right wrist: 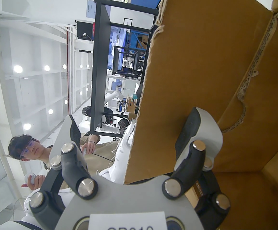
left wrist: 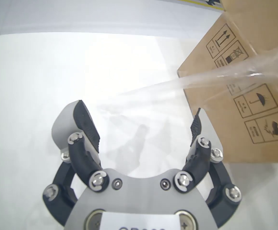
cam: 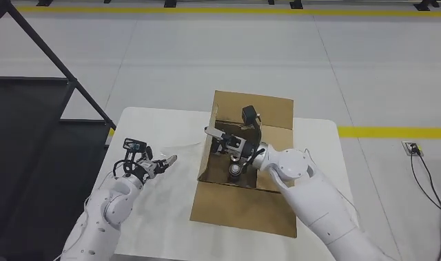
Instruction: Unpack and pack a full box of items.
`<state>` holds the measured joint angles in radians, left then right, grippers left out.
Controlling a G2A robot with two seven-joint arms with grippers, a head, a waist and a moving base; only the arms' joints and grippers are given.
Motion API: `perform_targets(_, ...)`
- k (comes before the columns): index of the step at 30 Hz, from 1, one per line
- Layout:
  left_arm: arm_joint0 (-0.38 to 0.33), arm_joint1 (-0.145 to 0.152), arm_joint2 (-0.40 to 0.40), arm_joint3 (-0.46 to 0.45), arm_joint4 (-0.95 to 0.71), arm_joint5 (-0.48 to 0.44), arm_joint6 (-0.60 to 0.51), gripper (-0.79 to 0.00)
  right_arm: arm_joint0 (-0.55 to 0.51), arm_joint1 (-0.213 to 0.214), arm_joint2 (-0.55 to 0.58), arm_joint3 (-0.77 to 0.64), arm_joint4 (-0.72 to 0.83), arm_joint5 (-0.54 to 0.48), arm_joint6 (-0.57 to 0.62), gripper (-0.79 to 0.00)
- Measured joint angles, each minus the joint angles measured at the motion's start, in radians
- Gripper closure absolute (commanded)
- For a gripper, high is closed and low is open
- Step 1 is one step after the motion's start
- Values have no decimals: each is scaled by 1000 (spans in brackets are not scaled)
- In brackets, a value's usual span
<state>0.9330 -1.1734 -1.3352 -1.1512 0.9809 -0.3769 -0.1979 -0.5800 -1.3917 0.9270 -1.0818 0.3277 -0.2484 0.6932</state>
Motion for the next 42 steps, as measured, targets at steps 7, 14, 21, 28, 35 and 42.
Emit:
perform_targets(7,-157,-30,106,196,41,-7,26,-785,-34,8,30,-55,-22,16,-4,-785)
perform_targets(14,-222,-49,149,312,40,-15,64,-785,-59,12,49,-97,-41,32,-4,-785)
perform_targets(21,-270,-71,162,406,-11,56,115,-785,-68,11,51,-111,-55,39,-1,-785)
perform_targets(28,-284,-86,148,467,-84,116,173,-785,-68,8,51,-112,-66,45,3,-785)
perform_targets(35,-286,-92,126,511,-145,138,201,-785,-68,5,53,-112,-75,51,8,-785)
perform_targets(42,-260,-94,89,523,-222,151,241,-785,-68,3,55,-111,-79,52,15,-785)
